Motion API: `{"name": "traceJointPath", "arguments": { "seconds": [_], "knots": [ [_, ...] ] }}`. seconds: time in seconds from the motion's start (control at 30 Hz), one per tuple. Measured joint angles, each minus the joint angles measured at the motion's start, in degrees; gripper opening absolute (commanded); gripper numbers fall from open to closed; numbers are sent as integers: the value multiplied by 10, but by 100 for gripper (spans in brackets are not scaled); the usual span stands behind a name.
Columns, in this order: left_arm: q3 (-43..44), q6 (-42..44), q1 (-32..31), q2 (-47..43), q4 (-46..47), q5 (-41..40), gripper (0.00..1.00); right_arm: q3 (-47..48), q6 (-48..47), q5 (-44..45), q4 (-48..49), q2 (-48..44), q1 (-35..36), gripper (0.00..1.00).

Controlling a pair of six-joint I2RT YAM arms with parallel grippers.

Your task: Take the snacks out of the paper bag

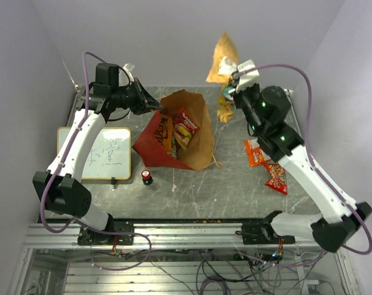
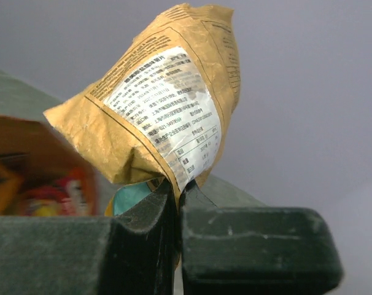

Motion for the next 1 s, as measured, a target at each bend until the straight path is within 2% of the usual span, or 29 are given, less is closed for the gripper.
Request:
{"name": "traceJointPath", "arguments": {
  "seconds": [0.17, 0.33, 0.5, 0.6, 0.63, 0.67, 0.7, 0.77, 0.8, 0.9, 1.0],
  "knots": [
    [3, 7, 0, 0, -13, -1, 7, 15, -53, 35, 35, 94, -113, 0],
    [14, 22, 0, 2, -42, -3, 7, -10, -156, 37, 83, 164, -186, 0],
    [39, 35, 0, 10, -66, -3, 7, -75, -281, -17, 156, 233, -236, 0],
    [41, 39, 0, 10, -72, -3, 7, -97, -350, -65, 162, 288, -251, 0],
    [42, 40, 0, 10, -73, -3, 7, -106, -367, -79, 162, 304, -251, 13],
    [42, 41, 0, 10, -75, -3, 7, -115, -377, -91, 163, 318, -250, 34],
    [42, 42, 0, 10, -76, -3, 7, -124, -378, -103, 164, 328, -248, 49],
    [42, 45, 0, 10, -80, -3, 7, -143, -369, -134, 167, 345, -241, 64],
    [42, 46, 0, 10, -81, -4, 7, -146, -356, -153, 162, 349, -236, 75],
    [42, 46, 0, 10, -82, -5, 7, -139, -293, -218, 144, 348, -231, 84],
    [42, 43, 0, 10, -77, -4, 7, -133, -218, -262, 125, 327, -233, 85]
  ]
}}
